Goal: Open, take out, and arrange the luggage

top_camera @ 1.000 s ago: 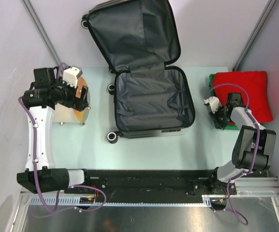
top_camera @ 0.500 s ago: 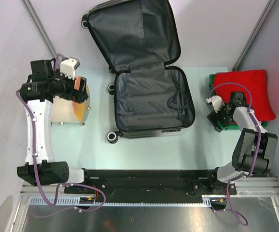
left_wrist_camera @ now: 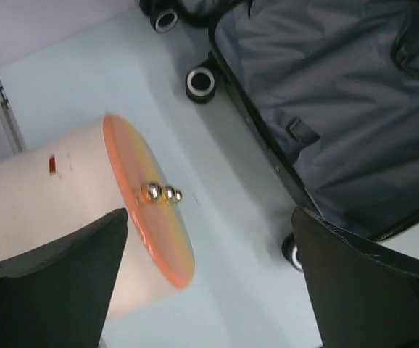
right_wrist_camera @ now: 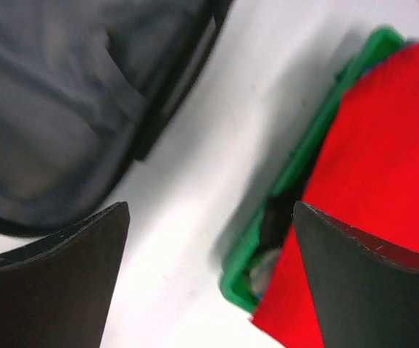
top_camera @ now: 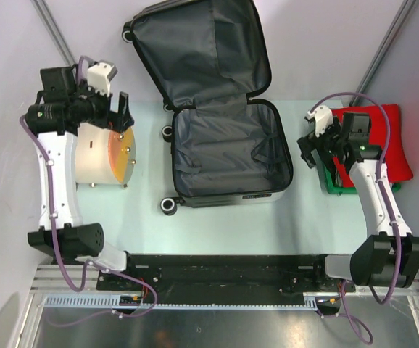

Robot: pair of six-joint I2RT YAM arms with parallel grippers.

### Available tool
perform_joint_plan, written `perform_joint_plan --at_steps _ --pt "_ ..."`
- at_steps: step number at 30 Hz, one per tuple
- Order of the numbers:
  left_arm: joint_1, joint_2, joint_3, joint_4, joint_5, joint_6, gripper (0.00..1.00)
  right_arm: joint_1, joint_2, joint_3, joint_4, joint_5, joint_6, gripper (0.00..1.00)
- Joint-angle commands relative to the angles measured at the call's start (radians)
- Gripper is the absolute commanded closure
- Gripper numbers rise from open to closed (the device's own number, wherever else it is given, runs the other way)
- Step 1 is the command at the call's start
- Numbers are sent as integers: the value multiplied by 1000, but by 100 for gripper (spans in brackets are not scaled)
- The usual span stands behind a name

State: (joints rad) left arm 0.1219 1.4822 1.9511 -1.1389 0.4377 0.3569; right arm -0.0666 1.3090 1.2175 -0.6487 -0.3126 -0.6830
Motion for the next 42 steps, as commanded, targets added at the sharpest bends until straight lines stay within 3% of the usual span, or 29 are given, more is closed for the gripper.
perform_joint_plan --at_steps 1,4,8,11,15,19,28,42 --pt "-68 108 194 13 10 -71 0 39 -31 39 231 -151 331 0" --pt "-108 199 320 16 -2 -113 0 63 -10 40 368 -129 474 0" --pt "-113 295 434 34 75 -203 0 108 -11 42 484 -273 577 0" --pt "-166 345 442 62 55 -243 0 157 1 46 498 -180 641 0" --pt "-255 368 356 85 20 -232 0 206 4 43 408 -73 648 0" --pt "-367 369 217 135 -116 -248 0 200 9 4 399 -62 655 0" --pt "-450 277 -104 312 -200 -314 0 163 32 -91 463 -85 688 0" --pt "-450 263 -158 341 -171 -312 0 168 -2 -138 468 -94 686 0"
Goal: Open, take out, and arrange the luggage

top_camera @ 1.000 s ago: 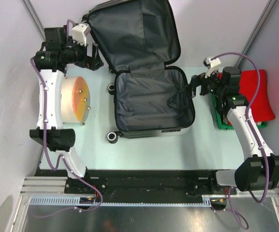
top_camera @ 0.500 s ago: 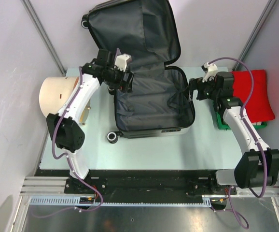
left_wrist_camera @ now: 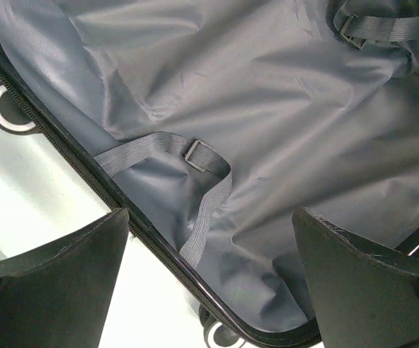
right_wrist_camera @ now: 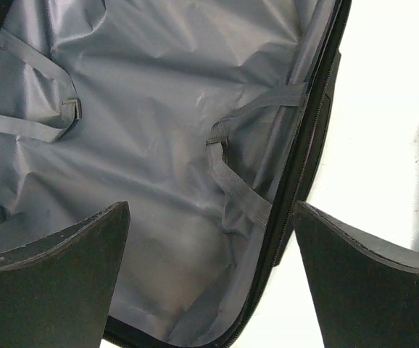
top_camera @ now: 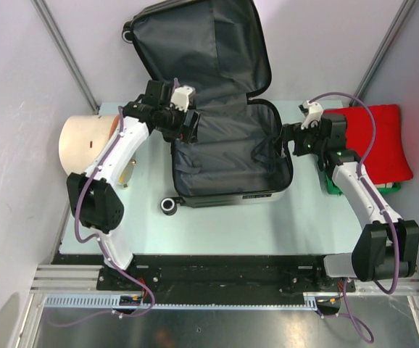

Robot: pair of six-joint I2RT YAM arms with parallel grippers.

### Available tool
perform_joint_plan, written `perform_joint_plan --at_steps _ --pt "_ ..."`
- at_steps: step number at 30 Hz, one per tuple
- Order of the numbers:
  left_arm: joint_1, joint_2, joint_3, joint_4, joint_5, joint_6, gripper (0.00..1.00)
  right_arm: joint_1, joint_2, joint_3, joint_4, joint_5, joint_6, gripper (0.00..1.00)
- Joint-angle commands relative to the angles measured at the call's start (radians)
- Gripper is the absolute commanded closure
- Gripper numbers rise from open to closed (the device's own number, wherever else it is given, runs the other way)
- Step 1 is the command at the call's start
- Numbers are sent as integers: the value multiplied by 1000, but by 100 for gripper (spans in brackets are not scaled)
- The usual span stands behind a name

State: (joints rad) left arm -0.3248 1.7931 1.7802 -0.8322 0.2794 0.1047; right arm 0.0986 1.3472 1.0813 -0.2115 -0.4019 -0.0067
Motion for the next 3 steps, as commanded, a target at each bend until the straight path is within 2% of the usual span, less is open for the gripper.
perform_joint_plan --at_steps 1,3 --pt "-3 -46 15 36 -13 -62 0 3 -42 -1 29 -3 10 0" --pt "-3 -52 15 41 1 -59 0 3 -45 -4 24 -3 -13 0"
